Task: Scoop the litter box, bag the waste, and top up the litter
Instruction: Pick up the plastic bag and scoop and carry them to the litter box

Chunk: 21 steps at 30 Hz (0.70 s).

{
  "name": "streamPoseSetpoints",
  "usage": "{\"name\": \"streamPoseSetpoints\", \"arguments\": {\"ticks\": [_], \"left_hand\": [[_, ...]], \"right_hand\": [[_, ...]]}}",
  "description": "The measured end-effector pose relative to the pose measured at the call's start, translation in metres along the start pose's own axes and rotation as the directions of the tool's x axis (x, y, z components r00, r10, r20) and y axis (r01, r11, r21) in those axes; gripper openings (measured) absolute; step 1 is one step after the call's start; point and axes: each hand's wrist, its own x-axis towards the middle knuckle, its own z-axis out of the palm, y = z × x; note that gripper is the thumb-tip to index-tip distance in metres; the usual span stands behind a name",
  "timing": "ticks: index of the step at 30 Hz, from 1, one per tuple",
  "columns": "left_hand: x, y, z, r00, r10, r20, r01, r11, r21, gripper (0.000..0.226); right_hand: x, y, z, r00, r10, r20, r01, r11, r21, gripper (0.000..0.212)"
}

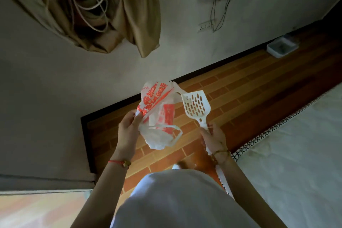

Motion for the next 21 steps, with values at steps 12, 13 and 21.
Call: {"name": "streamPoseSetpoints", "arguments": {"ticks": [12, 13, 21], "left_hand": [[0.142, 0.033, 0.108, 0.992, -0.041, 0.119, 0.037, 0.999, 0.040, 0.020], [0.157, 0.034, 0.116, 0.989, -0.047, 0.141, 0.040, 0.998, 0.054, 0.020], [0.292, 0.050, 0.190, 0.943, -0.049, 0.329, 0.028, 0.997, 0.068, 0.024]], "right_hand": [[0.126, -0.051, -0.037, 0.989, 0.029, -0.144, -0.017, 0.996, 0.087, 0.026], [0.136, -0.056, -0.038, 0.985, 0.040, -0.166, -0.022, 0.994, 0.107, 0.028], [0.248, -0.097, -0.035, 0.943, 0.142, -0.302, -0.084, 0.977, 0.197, 0.024]]}}
